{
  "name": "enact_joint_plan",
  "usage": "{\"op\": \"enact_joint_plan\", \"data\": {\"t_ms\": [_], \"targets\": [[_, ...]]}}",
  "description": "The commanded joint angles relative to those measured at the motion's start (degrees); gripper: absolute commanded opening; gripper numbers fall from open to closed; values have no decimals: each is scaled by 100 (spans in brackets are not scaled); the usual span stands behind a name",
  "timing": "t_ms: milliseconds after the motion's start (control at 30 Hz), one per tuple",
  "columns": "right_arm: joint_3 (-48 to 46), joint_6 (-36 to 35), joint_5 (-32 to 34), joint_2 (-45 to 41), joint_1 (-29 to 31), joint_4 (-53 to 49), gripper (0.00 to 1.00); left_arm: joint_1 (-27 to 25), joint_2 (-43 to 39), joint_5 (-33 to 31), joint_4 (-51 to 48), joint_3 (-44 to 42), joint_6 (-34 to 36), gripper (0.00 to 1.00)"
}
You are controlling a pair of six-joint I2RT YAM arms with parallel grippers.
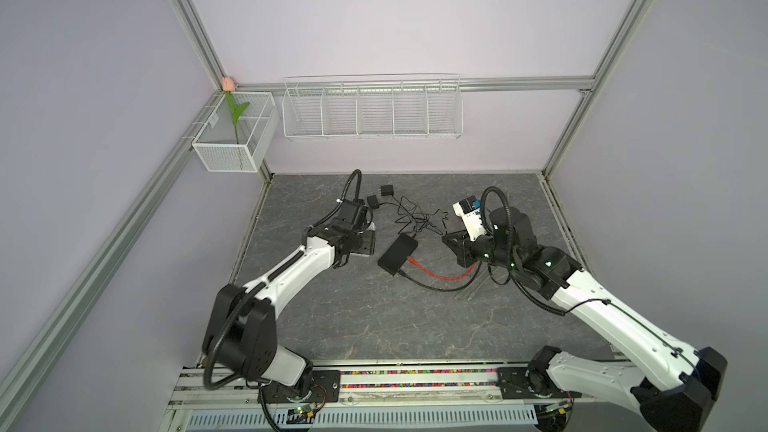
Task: Insert the plug into the switch port
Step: 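Lift the white router with the left gripper while the right brings the plug above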
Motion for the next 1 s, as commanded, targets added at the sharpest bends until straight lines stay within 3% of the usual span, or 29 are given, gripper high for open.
{"op": "enact_joint_plan", "data": {"t_ms": [0, 200, 400, 467, 967], "targets": [[-410, -14, -488, -366, -9, 838, 7, -30, -1073, 636, 796, -667, 139, 0], [-1086, 378, -1875, -660, -16, 2522, 7, -76, -2971, 1861, 3706, -2863, -196, 0], [-1483, 1048, -2811, -605, 57, 4167, 7, -154, -3368, 2686, 5291, -3933, 44, 0], [-1588, 1088, -2901, -571, 156, 4549, 7, -294, -3624, 2682, 5849, -4283, 220, 0], [-1606, 692, -2760, -70, 905, 5023, 7, -1788, -4078, 2887, 6843, -5396, 1334, 0]]}}
